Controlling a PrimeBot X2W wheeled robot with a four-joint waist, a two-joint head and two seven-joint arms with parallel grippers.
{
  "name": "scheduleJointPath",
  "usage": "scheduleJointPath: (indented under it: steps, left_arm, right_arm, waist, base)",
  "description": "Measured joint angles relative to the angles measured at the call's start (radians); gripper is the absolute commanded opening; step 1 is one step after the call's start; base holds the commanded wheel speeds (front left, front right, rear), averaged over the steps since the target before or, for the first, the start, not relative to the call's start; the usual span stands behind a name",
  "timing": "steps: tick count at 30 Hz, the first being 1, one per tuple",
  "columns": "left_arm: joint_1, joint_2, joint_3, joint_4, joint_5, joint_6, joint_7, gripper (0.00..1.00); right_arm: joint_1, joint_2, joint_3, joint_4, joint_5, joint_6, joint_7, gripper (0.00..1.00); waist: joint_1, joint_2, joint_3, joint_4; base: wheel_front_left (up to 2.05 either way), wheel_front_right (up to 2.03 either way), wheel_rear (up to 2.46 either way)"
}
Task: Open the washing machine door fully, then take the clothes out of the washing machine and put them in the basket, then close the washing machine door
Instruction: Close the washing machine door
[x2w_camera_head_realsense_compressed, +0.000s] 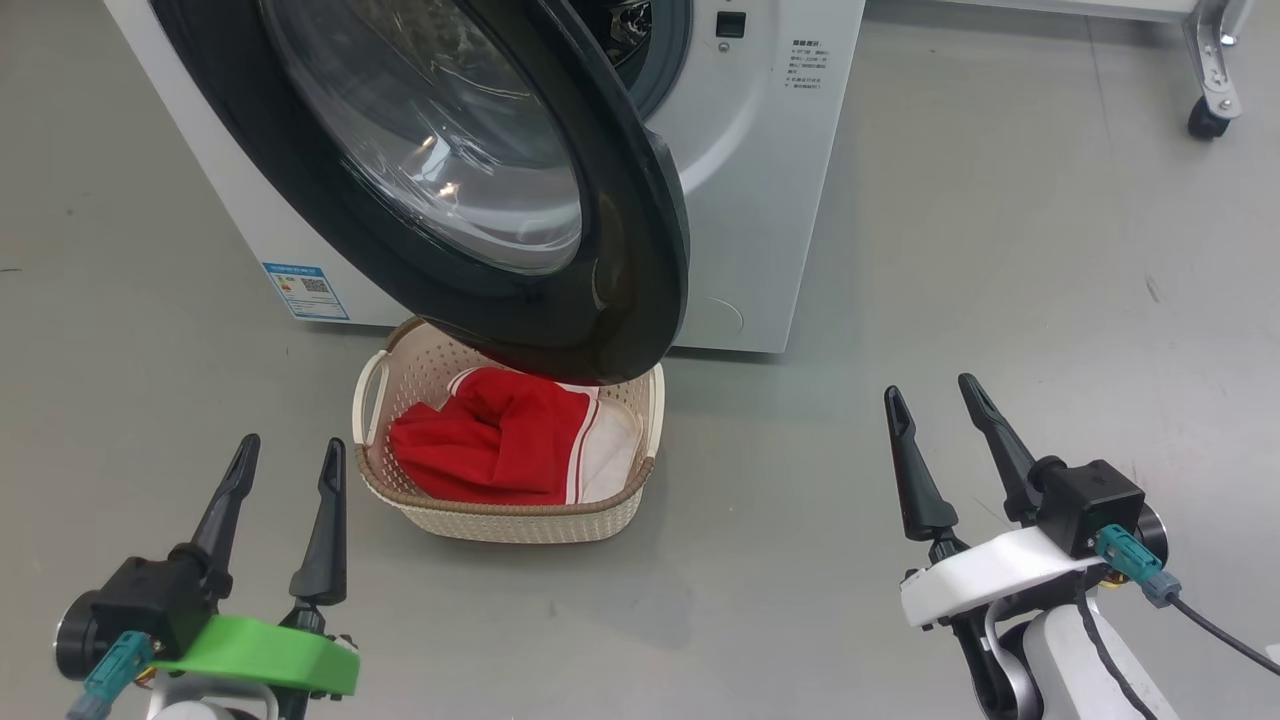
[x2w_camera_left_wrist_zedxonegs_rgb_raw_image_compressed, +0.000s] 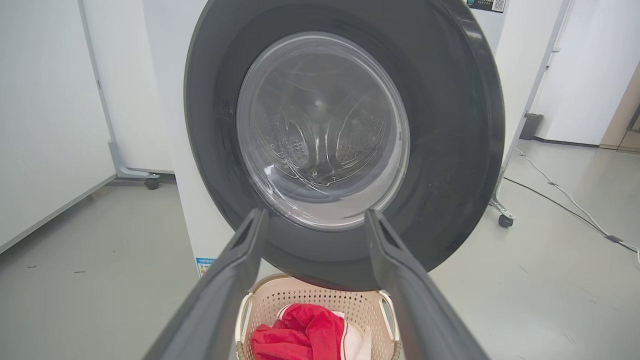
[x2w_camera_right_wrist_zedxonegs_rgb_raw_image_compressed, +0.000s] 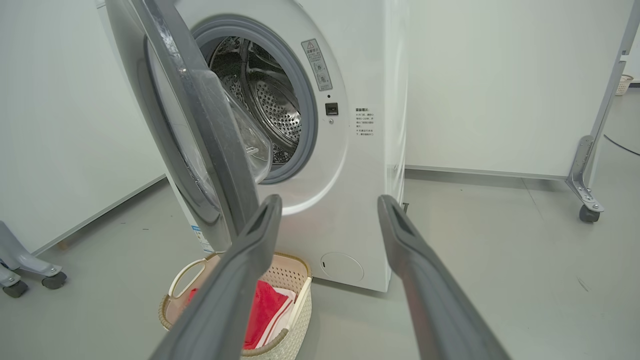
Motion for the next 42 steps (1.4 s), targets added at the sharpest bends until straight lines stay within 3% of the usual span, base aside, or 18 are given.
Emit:
scheduleJointPath:
  steps: [6,7,9,19,33,42]
  left_arm:
    - [0.000,-0.012,0.010,0.003,0.009,-0.008,0.000,1.00]
    - [0.000,-0.013,0.012,0.004,0.009,-0.008,0.000,1.00]
    - [0.000,-0.016,0.016,0.005,0.012,-0.009,0.000,1.00]
    - [0.000,-0.020,0.023,-0.002,0.024,-0.019,0.000,1.00]
    - [-0.048,-0.055,0.000,-0.008,0.025,-0.044,0.000,1.00]
    - [-0.094,-0.075,-0.011,-0.005,0.025,-0.052,0.000,1.00]
  right_arm:
    - [0.000,-0.001,0.000,0.000,0.000,0.000,0.000,1.00]
    - [0.000,-0.001,0.000,0.000,0.000,0.000,0.000,0.73]
    - [0.000,-0.002,0.001,0.000,0.000,0.000,0.000,0.00]
    - [-0.018,-0.019,0.054,-0.052,-0.022,0.000,0.000,0.00]
    - [-0.230,-0.063,0.342,-0.069,-0.071,0.000,0.016,0.00]
    - [-0.352,-0.088,0.381,-0.031,-0.072,0.000,0.047,0.00]
  waist:
    - [0.0000,0.0000,0.003,0.003]
    - [0.0000,0.0000,0.003,0.003]
    - [0.0000,0.0000,0.004,0.004]
    - [0.0000,0.0000,0.028,0.014]
    - [0.0000,0.0000,0.128,0.066]
    - [0.0000,0.0000,0.202,0.122]
  base:
    - [0.00,0.00,0.00]
    - [0.00,0.00,0.00]
    - [0.00,0.00,0.00]
    - [0.00,0.00,0.00]
    - [0.00,0.00,0.00]
    - [0.00,0.00,0.00]
